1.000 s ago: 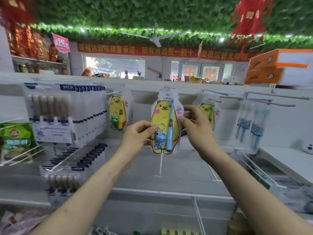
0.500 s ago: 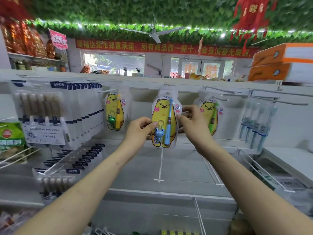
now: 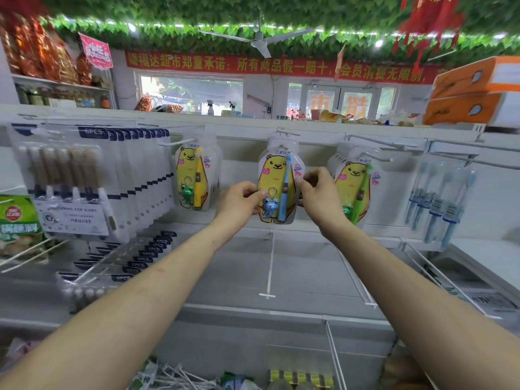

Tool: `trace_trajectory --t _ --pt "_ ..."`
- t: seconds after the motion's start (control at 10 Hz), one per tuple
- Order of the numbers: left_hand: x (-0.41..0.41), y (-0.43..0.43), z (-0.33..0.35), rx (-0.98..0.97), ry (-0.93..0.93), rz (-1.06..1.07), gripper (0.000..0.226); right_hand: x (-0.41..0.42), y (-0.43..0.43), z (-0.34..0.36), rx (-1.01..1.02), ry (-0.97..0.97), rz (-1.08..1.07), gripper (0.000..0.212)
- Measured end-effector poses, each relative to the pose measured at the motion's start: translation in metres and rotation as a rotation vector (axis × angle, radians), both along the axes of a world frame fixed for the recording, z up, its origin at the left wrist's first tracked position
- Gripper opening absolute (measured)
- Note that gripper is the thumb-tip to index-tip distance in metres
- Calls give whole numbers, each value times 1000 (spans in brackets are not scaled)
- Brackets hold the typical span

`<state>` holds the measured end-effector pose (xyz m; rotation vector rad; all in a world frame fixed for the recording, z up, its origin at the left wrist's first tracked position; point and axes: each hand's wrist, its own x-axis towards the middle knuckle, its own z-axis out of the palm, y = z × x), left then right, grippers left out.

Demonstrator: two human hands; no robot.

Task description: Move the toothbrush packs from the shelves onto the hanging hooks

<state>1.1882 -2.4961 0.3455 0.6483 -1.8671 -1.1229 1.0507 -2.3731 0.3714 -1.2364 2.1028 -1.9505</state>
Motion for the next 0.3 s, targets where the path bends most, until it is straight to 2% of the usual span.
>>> trace_trajectory --t 0.2,0.3 --pt "8 9 -9 36 -17 -14 13 5 21 -7 51 -15 -40 7" --pt "19 11 -12 28 -43 1 9 10 39 -20 87 -49 -89 16"
